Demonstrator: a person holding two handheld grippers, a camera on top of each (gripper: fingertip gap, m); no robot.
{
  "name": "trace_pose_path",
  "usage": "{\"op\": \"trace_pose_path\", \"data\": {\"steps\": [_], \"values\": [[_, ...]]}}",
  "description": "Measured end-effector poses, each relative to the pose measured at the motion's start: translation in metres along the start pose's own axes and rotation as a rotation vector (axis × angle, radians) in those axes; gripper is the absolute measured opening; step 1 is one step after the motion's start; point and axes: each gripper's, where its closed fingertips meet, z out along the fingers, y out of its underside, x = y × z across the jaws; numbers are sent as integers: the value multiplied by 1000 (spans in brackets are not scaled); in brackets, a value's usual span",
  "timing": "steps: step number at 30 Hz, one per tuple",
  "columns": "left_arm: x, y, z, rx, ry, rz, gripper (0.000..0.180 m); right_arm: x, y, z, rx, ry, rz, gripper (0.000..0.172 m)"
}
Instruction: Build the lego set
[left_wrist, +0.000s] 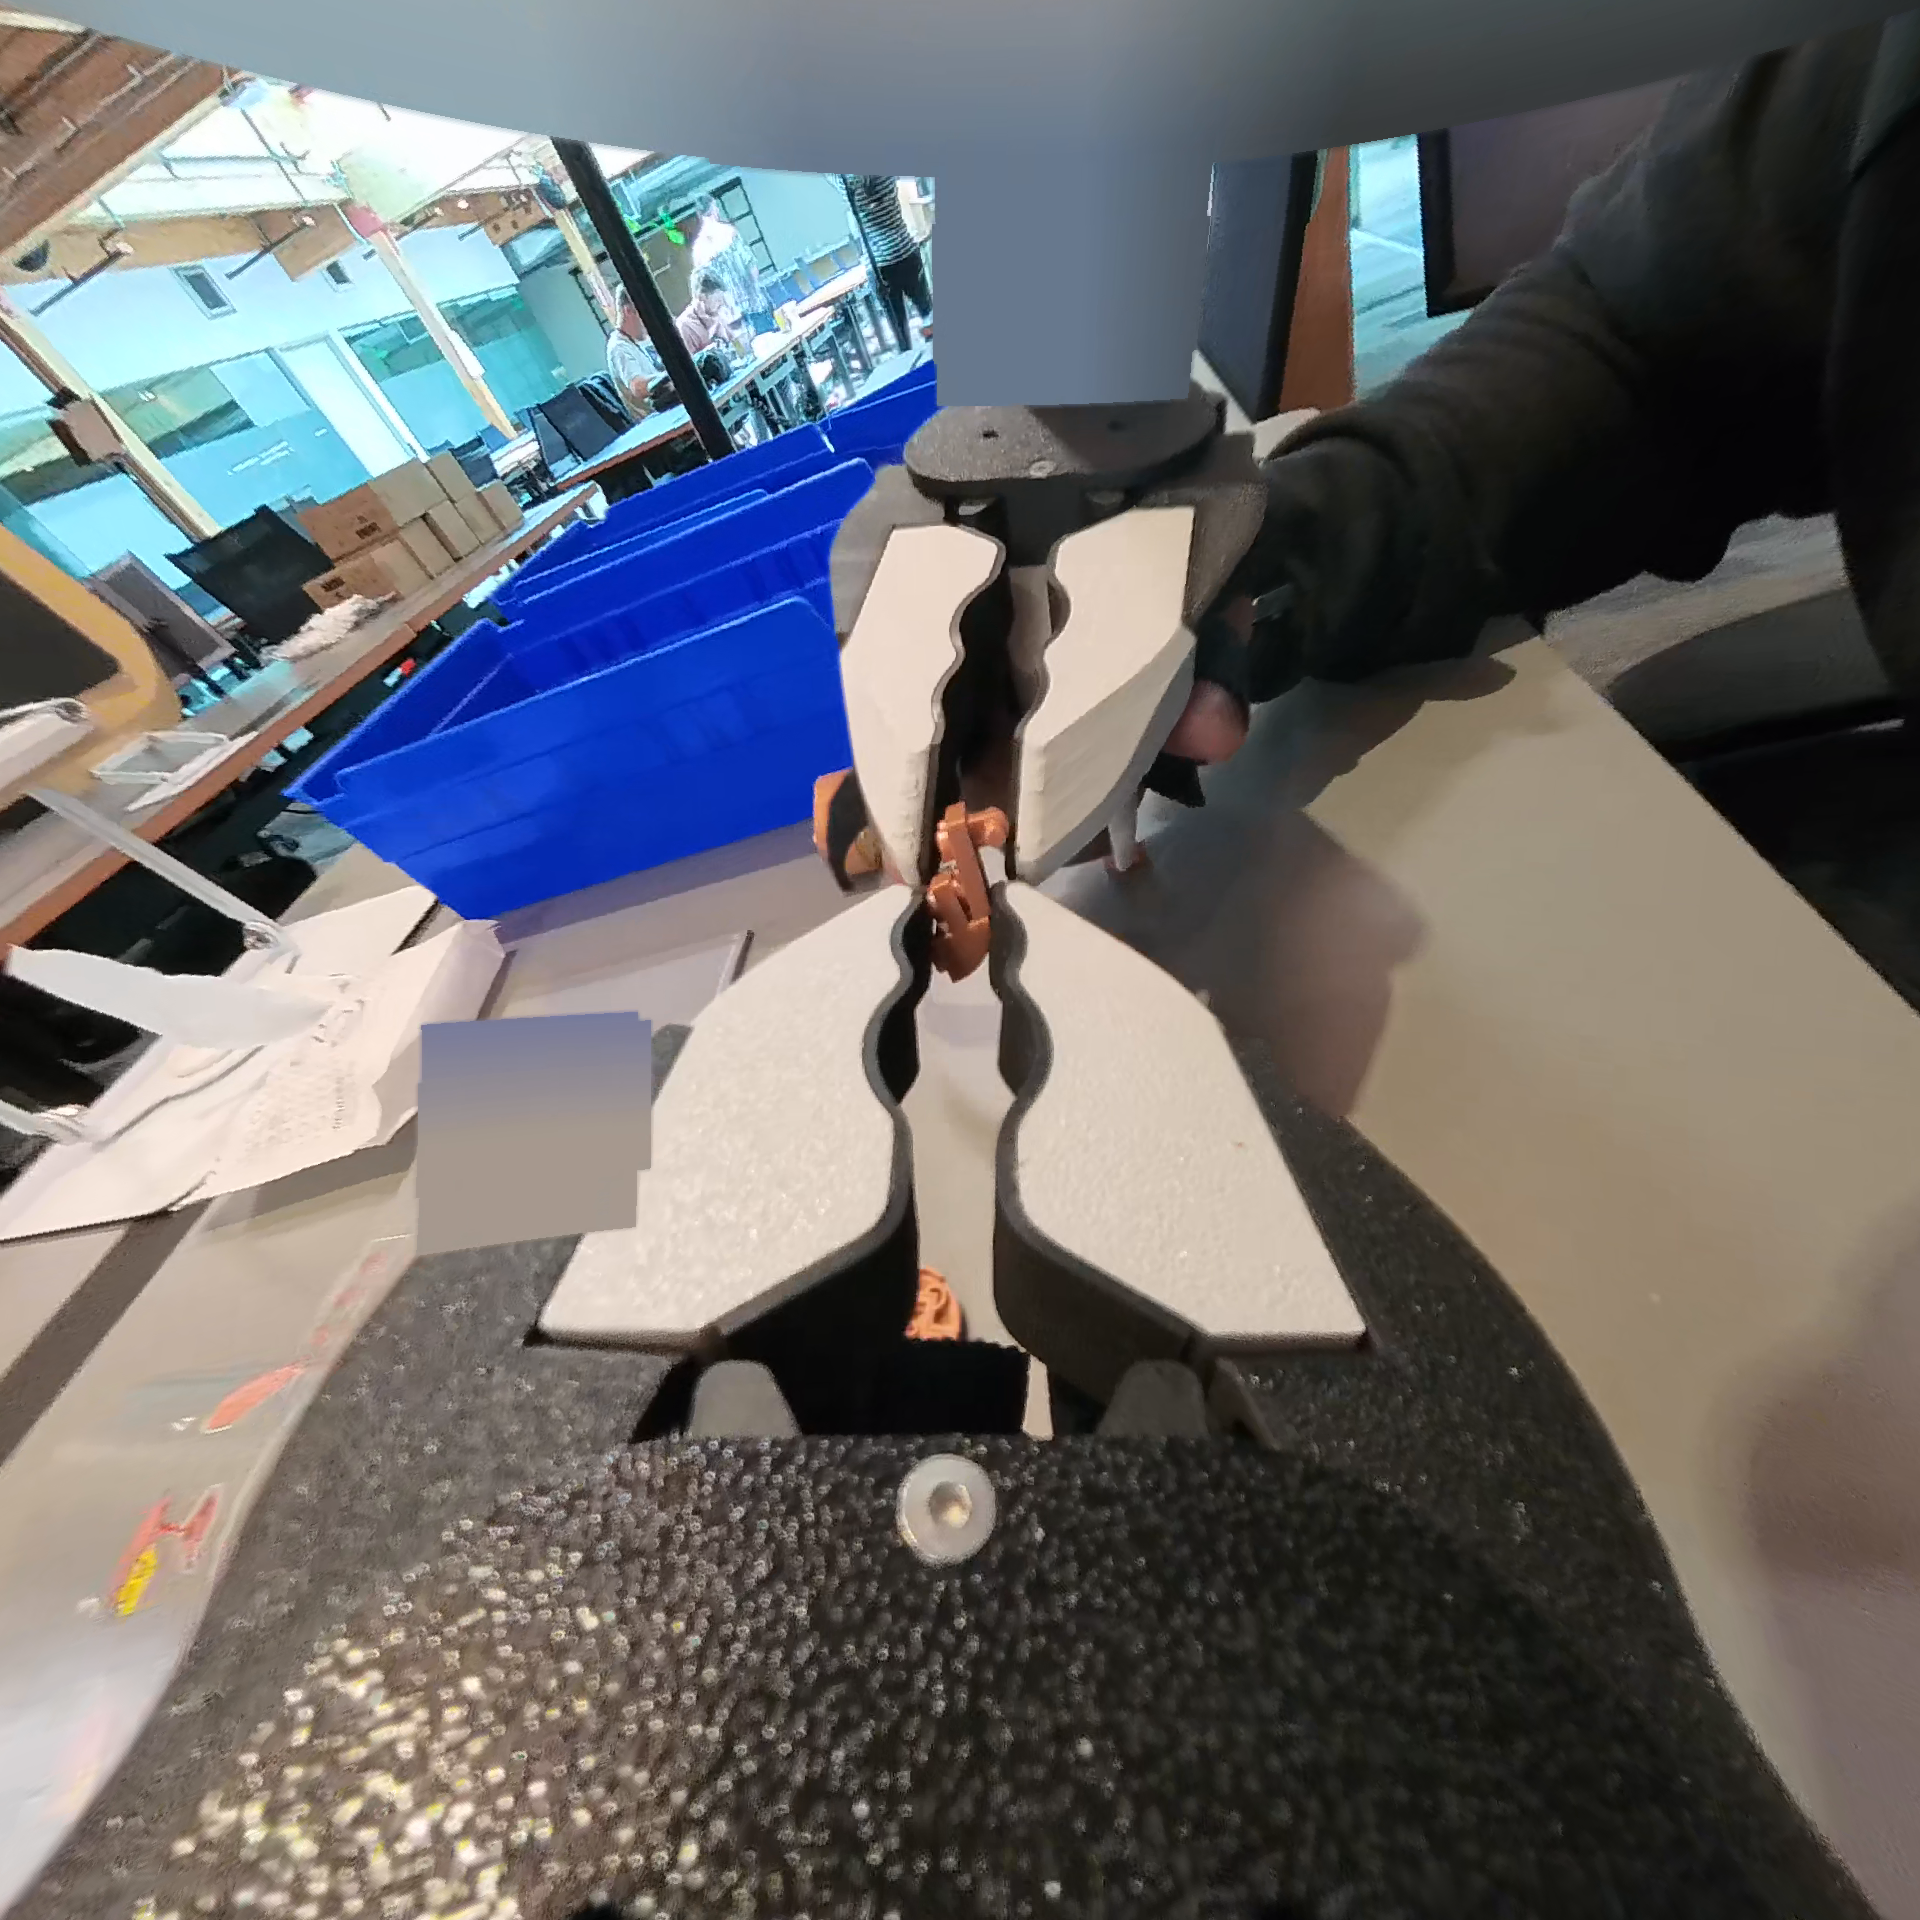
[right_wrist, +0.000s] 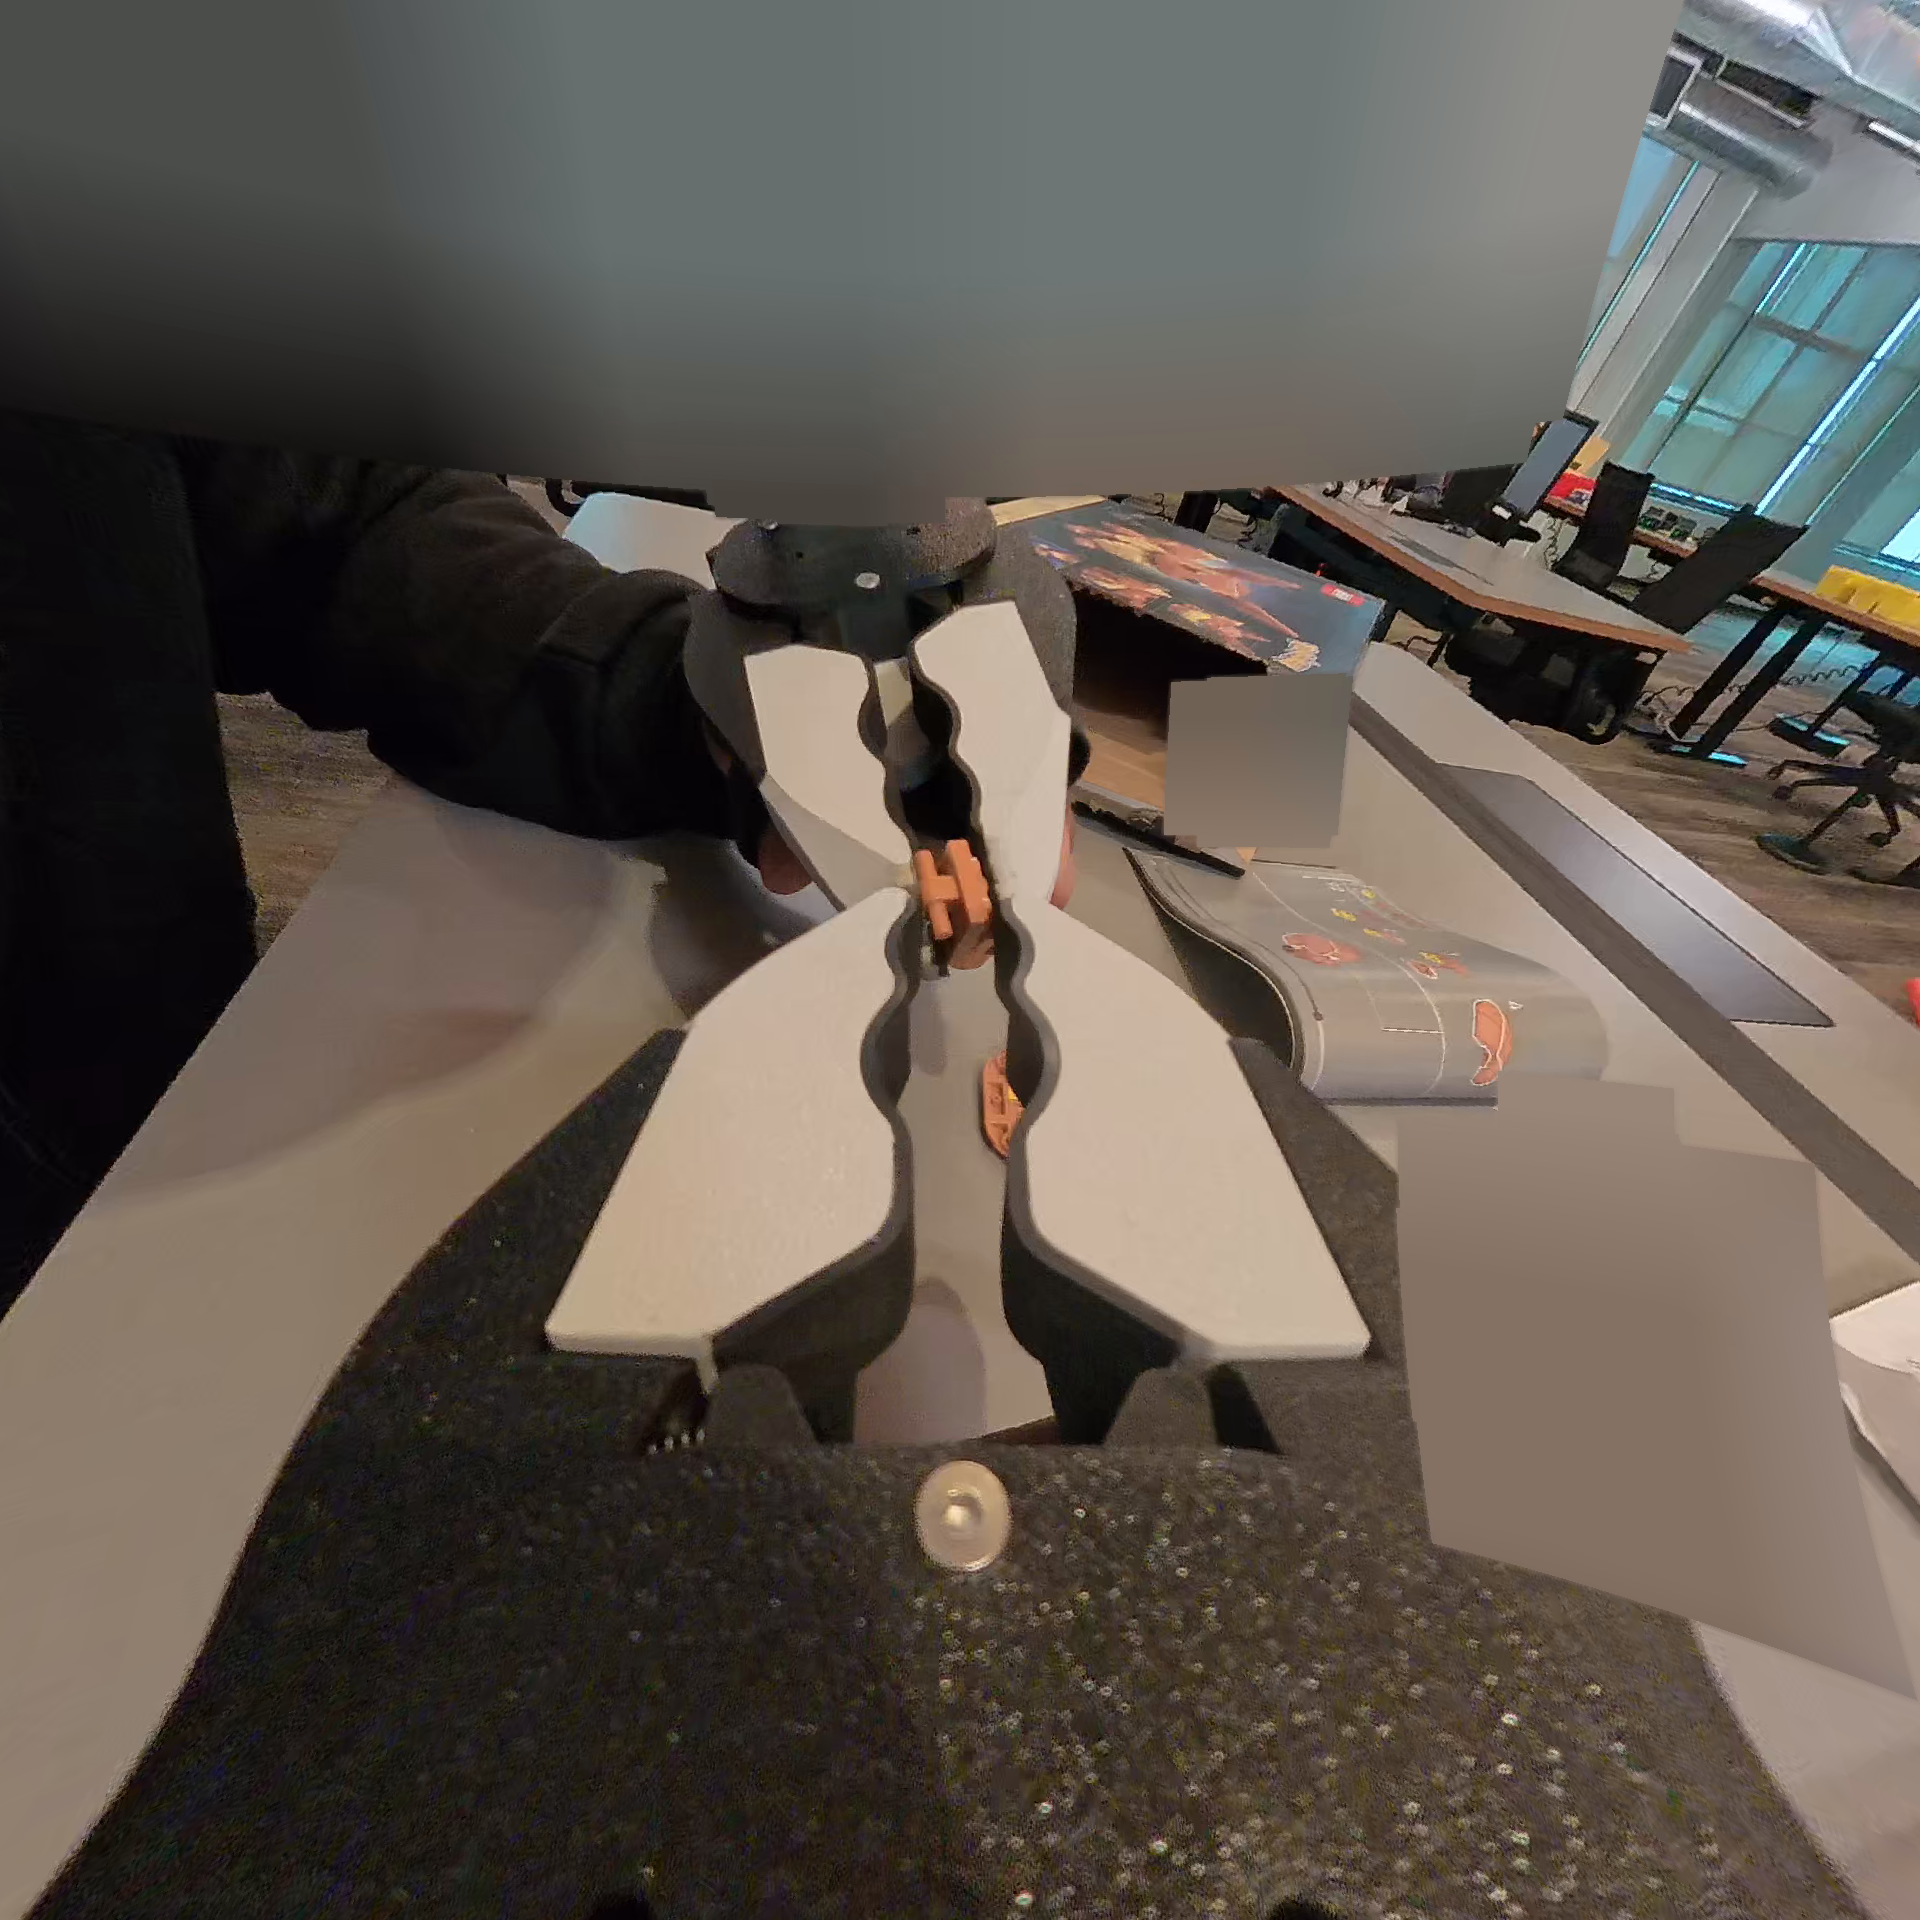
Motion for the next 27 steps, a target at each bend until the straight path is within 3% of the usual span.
{"op": "trace_pose_path", "data": {"steps": [7,19,27], "values": [[1,-6,0,53,30,-109,10,0,-5,-2,26,-13,31,11],[0,-3,0,14,7,-54,10,1,-3,-1,12,9,9,11],[-4,-6,0,80,27,-183,10,6,-8,-1,79,1,145,11]]}}
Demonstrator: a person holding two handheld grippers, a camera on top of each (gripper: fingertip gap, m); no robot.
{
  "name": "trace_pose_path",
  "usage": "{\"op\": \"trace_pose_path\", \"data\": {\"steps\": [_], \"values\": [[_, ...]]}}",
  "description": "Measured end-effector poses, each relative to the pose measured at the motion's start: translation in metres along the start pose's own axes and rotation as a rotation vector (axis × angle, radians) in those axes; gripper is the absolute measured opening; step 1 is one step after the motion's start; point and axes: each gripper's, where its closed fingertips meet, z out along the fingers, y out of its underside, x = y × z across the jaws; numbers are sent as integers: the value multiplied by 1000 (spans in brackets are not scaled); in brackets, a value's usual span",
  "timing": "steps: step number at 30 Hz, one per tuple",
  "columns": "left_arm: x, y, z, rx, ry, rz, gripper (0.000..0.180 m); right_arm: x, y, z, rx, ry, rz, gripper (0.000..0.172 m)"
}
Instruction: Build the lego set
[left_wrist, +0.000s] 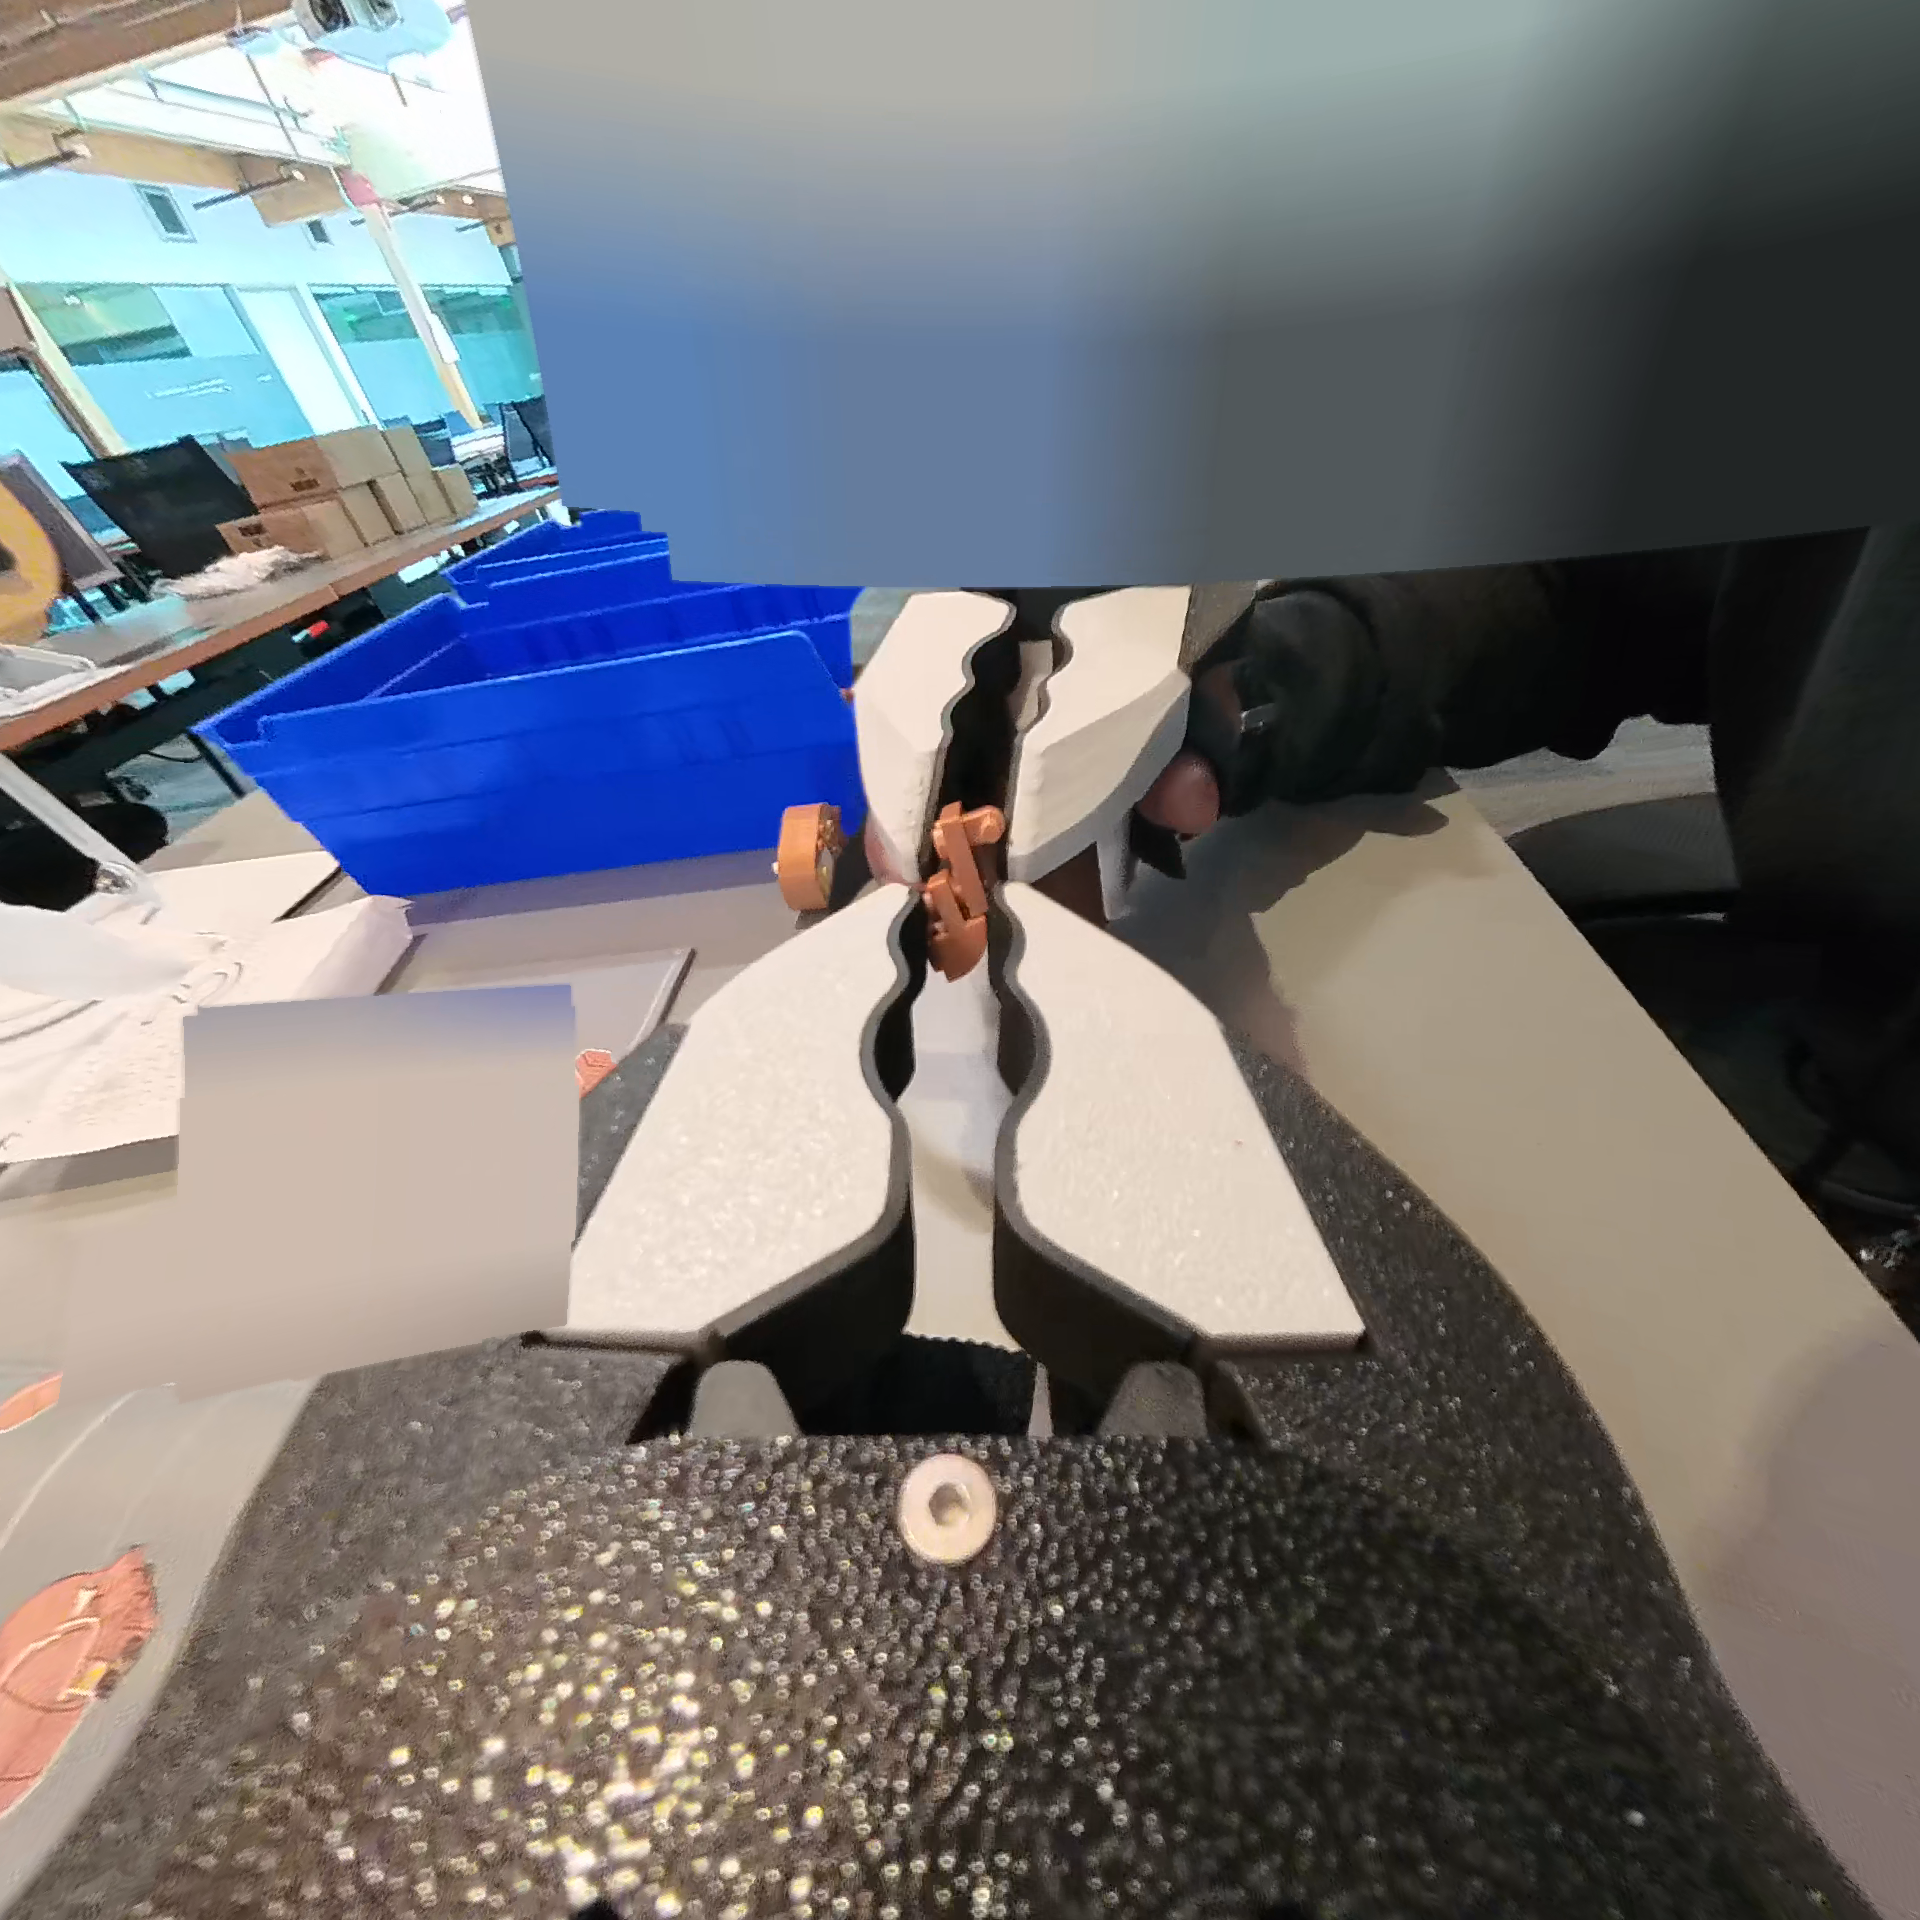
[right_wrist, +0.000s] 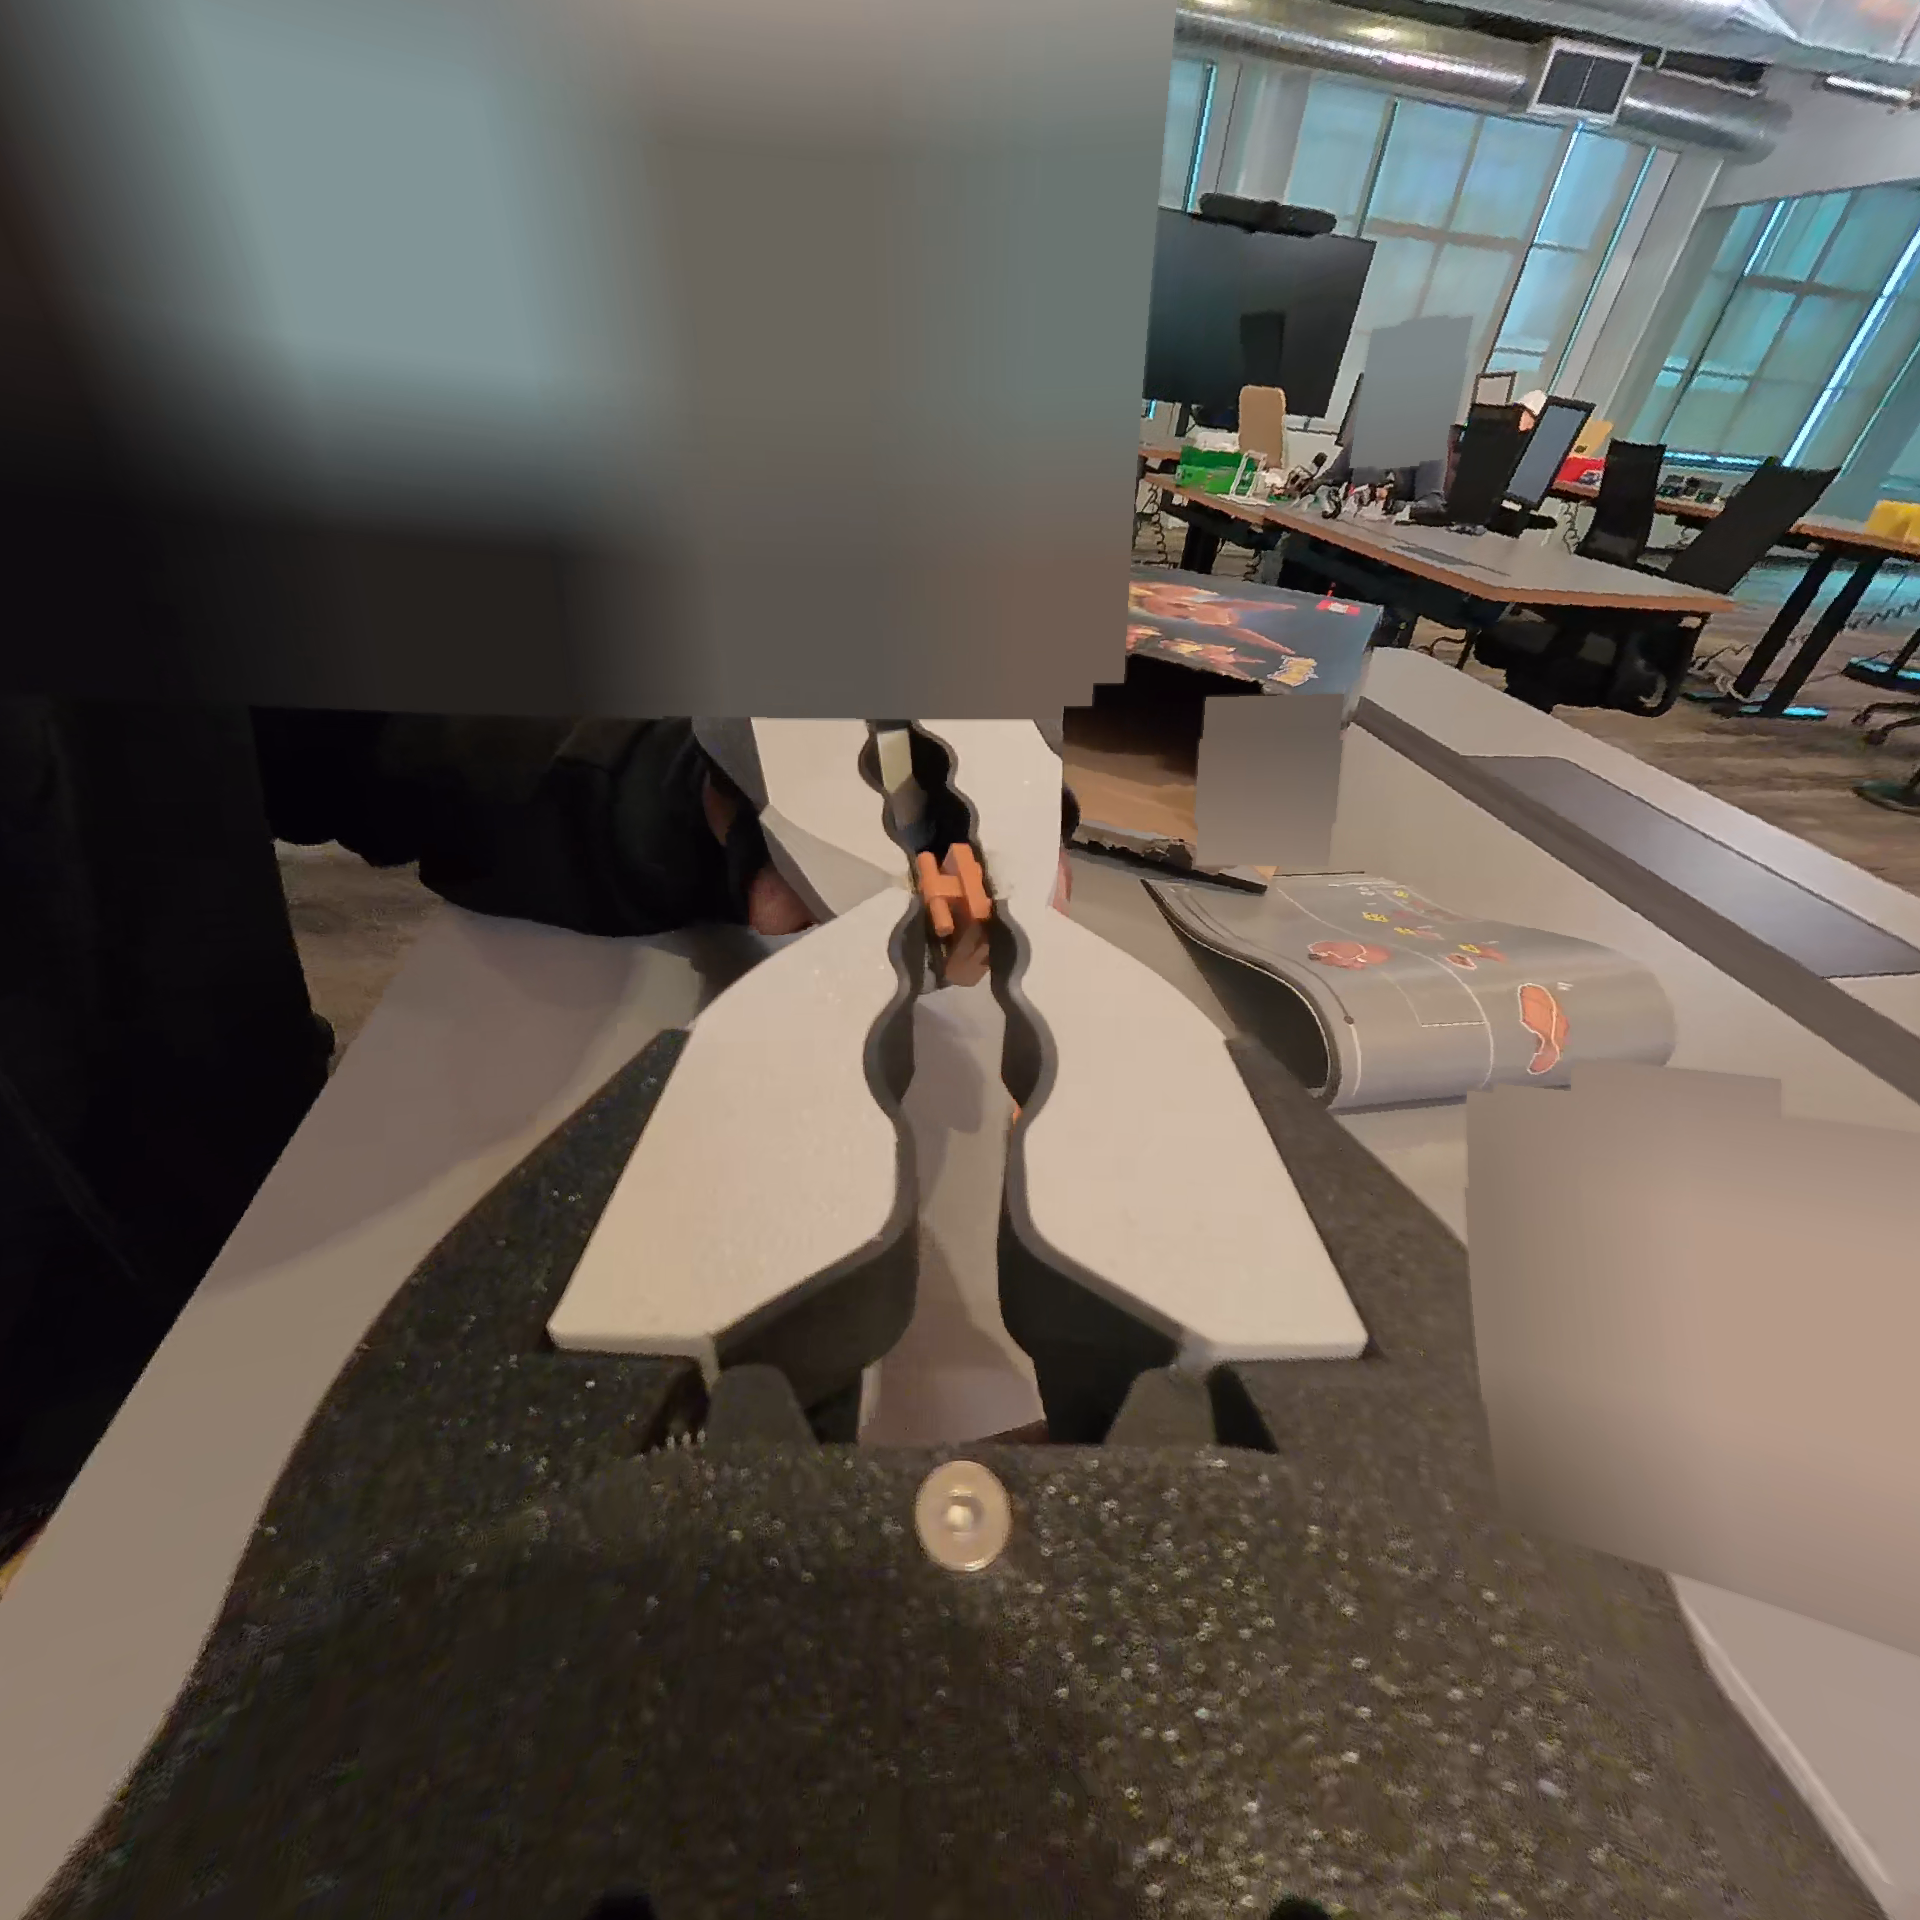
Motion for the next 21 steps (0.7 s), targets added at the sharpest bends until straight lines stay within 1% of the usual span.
{"op": "trace_pose_path", "data": {"steps": [9,15,21], "values": [[-2,1,0,-2,3,-33,10,2,0,0,22,-14,72,11],[-2,2,-1,-9,14,-52,10,2,1,1,12,-4,48,11],[0,3,0,17,64,-162,10,2,2,2,5,-1,45,12]]}}
